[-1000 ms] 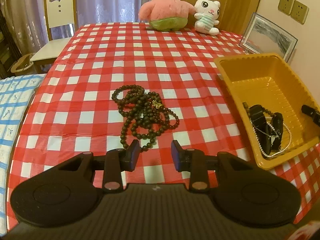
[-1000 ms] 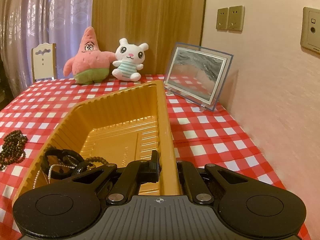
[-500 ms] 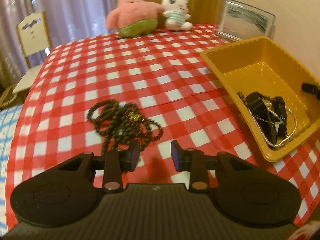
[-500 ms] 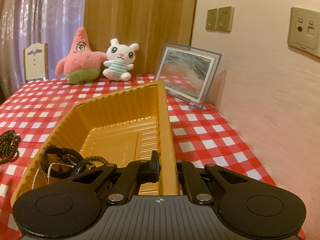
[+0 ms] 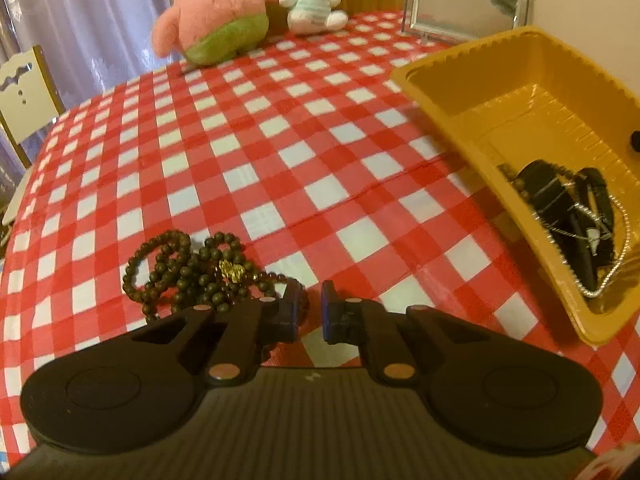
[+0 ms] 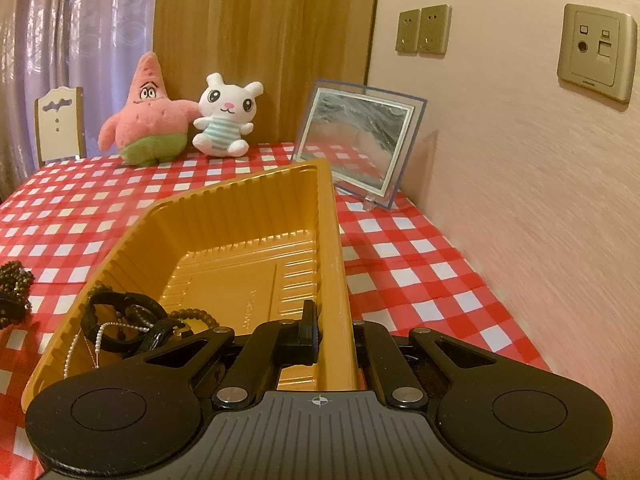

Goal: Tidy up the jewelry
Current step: 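Move the left gripper to the dark wooden bead strands and grasp one, then carry the wooden bead strand into the orange tray and open the left gripper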

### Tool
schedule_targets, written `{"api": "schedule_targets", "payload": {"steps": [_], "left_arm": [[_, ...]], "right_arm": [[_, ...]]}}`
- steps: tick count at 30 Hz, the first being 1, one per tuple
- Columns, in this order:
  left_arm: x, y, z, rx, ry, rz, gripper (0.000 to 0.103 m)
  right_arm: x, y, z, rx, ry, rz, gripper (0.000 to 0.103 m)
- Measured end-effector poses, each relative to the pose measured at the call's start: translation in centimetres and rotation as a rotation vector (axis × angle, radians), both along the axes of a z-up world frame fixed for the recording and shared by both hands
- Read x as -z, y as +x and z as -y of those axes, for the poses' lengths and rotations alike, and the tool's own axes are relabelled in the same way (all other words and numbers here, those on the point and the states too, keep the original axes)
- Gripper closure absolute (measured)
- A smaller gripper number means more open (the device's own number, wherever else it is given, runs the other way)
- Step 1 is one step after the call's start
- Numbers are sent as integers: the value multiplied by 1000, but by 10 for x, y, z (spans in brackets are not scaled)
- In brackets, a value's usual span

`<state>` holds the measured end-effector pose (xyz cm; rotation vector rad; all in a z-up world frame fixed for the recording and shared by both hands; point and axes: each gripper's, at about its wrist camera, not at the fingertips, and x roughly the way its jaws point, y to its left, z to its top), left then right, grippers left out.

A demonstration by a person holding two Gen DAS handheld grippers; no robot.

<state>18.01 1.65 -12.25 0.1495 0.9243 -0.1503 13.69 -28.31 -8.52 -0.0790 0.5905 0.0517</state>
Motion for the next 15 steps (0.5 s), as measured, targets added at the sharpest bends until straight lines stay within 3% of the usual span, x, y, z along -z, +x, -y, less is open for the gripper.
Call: {"api": "schedule_targets", "payload": {"steps": [10,15], "left_arm": [[7,5,-2,-49,-13,-37,99],[-8,-5,2,-47,-43,-17,100]], "right_arm": [[2,0,0,-1,1,-5,100],[3,1,1,-5,2,-6,100]]}}
